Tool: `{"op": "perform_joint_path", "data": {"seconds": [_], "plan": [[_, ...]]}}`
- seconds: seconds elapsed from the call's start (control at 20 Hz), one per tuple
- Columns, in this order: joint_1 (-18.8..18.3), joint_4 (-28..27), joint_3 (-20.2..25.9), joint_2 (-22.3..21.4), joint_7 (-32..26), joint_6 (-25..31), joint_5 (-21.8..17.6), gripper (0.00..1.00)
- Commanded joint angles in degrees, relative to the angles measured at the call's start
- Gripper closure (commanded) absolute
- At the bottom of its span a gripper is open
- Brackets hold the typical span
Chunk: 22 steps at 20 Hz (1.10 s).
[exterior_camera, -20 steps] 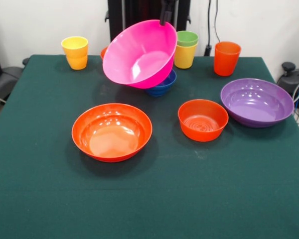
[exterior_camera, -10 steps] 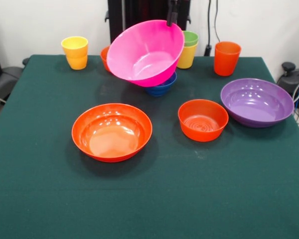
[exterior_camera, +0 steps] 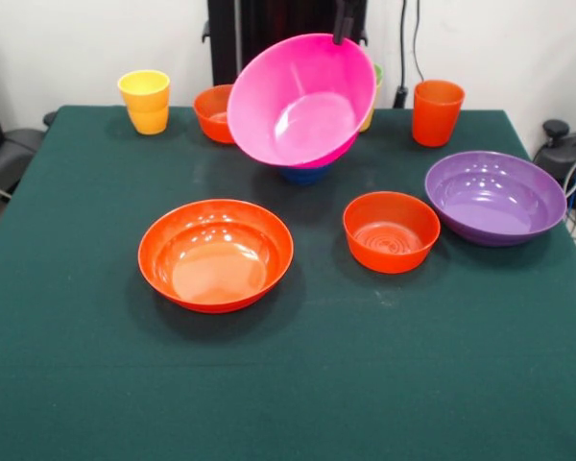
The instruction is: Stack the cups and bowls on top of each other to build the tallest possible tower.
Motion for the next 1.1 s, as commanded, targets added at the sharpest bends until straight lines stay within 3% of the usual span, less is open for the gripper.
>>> {"op": "perform_joint_path", "data": {"seconds": [0.05,0.5,1.1], "plan": [[-2.6,0.7,6.7,2.8,-2.0,2.0,0.5,1.00],[-6.2,1.2,9.2,0.5,-9.5,7.0,4.2,1.00],[-5.5,0.9,8.6,2.3,-7.2,6.5,2.0,1.00]]}}
